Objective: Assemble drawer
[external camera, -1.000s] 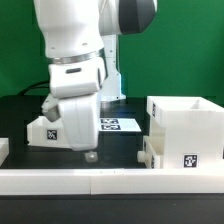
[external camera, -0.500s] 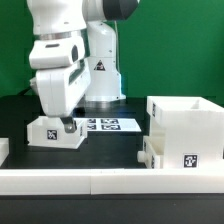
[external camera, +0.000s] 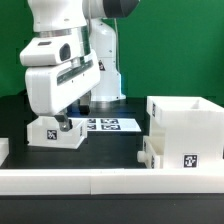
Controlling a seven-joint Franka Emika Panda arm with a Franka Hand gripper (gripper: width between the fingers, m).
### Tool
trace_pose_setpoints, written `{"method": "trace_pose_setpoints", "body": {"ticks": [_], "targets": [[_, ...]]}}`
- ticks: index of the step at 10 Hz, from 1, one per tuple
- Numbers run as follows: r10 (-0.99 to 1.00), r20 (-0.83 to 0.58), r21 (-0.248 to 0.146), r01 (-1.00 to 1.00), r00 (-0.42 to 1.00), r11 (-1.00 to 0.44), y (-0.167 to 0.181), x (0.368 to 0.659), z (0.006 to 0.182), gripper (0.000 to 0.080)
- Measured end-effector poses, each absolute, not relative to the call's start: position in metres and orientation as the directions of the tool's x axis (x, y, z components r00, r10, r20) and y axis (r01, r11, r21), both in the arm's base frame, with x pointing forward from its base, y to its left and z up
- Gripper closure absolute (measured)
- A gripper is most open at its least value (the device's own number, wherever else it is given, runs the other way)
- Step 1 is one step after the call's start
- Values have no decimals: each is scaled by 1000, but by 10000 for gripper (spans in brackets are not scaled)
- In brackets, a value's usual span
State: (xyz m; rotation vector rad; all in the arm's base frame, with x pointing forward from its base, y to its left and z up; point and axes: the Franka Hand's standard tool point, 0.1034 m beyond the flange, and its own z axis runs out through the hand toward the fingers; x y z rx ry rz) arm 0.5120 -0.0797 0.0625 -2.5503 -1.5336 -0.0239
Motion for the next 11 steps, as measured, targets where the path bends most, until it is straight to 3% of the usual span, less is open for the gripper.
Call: {"method": "trace_pose_setpoints", "body": {"ticks": [6,11], "targets": [[522,33,-142,521,853,-842,-86,497,70,150],[275,-3,-162,271,961,-949,-82,494,69,150]]}}
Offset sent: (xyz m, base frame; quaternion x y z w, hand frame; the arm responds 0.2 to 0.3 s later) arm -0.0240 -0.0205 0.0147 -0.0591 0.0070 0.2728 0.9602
